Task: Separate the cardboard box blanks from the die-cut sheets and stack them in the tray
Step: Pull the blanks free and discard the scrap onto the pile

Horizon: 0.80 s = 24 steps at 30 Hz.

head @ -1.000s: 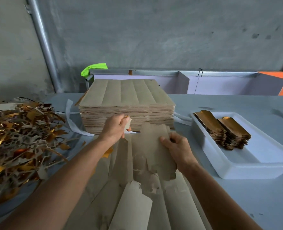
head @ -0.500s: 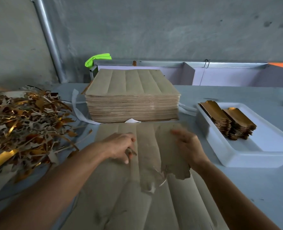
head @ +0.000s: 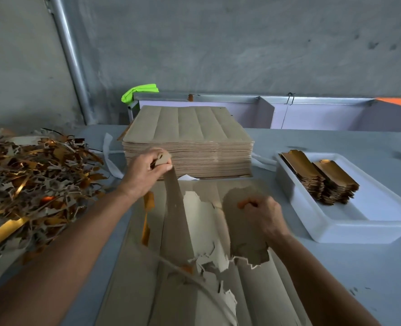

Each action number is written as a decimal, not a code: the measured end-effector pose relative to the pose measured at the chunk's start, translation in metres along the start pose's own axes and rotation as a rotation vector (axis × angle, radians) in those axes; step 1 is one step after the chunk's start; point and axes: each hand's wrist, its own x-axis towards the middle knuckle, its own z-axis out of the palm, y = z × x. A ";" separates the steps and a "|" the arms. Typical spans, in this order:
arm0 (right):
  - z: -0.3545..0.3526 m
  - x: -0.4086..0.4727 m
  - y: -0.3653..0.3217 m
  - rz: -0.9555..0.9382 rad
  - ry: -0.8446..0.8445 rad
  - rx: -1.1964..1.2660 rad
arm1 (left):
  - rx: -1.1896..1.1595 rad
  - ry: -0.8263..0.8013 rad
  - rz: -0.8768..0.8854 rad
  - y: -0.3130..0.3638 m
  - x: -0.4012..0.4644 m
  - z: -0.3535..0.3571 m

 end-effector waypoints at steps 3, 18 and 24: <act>-0.025 0.000 0.004 0.038 0.182 -0.222 | -0.011 0.104 0.036 0.000 0.002 -0.011; 0.018 -0.030 -0.037 0.217 -0.496 0.641 | 0.210 0.098 0.067 0.010 0.007 0.014; 0.019 -0.023 -0.035 -0.220 -0.187 -0.237 | 0.232 -0.129 0.179 0.040 -0.003 0.020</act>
